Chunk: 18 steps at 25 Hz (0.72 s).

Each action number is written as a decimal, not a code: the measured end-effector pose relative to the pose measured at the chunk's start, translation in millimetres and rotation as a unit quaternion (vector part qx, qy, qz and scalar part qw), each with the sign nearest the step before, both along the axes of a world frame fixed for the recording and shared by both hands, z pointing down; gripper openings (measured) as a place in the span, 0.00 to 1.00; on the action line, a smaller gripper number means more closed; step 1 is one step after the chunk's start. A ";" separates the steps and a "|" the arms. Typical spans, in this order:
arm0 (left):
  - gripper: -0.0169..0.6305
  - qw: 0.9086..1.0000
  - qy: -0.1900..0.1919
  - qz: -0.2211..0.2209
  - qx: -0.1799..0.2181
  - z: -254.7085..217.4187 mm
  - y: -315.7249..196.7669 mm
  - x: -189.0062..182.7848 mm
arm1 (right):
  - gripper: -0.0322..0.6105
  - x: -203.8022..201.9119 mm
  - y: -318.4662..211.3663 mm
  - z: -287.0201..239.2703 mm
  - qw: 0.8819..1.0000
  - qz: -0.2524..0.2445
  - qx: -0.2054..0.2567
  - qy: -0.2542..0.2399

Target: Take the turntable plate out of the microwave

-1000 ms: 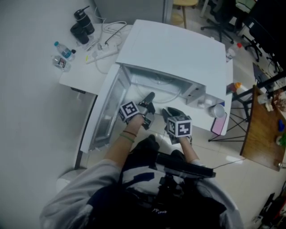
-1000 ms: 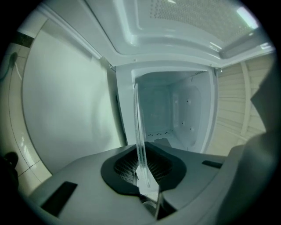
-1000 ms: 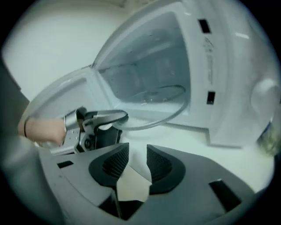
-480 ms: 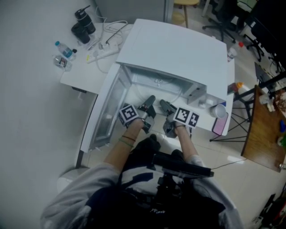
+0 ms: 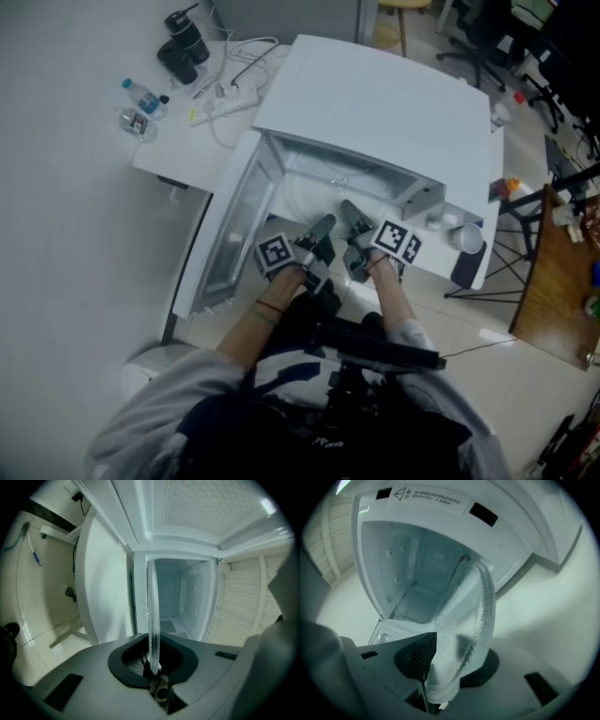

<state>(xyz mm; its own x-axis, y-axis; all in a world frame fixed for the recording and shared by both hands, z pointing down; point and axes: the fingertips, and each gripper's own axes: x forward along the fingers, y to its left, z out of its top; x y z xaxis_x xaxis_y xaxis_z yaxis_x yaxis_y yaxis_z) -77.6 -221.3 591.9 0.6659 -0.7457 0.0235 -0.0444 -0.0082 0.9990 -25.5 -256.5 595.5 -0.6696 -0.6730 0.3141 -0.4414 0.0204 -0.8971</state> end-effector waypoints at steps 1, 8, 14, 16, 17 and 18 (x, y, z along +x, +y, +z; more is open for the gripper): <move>0.06 1.000 0.005 -0.001 0.003 -2.0 0.2 -0.9 | 0.24 -0.5 -0.4 -2.0 1.000 0.004 0.001 -0.020; 0.08 0.999 0.014 -0.001 0.036 -8.7 -8.3 -1.8 | 0.13 1.5 -2.2 -6.4 0.999 0.007 0.012 -0.039; 0.15 0.997 0.040 -0.053 0.038 -6.9 -41.5 -14.4 | 0.13 3.5 9.7 -2.5 0.999 0.002 0.007 -0.045; 0.14 0.997 0.040 -0.050 0.047 -7.0 -49.6 -14.5 | 0.13 5.3 12.2 1.1 0.999 0.001 0.011 -0.047; 0.12 0.997 0.038 -0.046 0.051 -7.3 -50.7 -13.6 | 0.14 6.4 13.5 3.3 0.999 0.001 0.013 -0.047; 0.10 0.997 0.035 -0.040 0.054 -7.4 -50.1 -12.4 | 0.14 7.4 15.2 5.4 0.999 0.002 0.015 -0.046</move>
<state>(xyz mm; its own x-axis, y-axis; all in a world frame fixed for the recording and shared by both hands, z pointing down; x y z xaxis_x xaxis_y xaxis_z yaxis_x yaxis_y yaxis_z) -90.1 -271.4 584.5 0.6007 -0.7928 -0.1034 0.0202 -0.1143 0.9932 -18.2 -241.3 601.0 -0.6922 -0.6838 0.2310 -0.3576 0.0469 -0.9327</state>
